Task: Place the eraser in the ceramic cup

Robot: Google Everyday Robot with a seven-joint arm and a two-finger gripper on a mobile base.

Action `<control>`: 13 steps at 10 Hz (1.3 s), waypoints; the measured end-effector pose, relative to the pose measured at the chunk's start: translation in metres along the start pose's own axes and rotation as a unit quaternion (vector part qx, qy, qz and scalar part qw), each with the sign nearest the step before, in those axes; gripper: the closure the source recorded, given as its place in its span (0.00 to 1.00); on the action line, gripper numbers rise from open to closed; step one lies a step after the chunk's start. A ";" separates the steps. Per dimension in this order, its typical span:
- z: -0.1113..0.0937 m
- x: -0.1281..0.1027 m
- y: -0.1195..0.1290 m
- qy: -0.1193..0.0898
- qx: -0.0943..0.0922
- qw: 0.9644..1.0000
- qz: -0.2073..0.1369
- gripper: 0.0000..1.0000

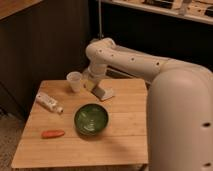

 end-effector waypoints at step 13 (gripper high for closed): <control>-0.006 -0.089 -0.025 -0.229 -0.089 0.963 -0.111 1.00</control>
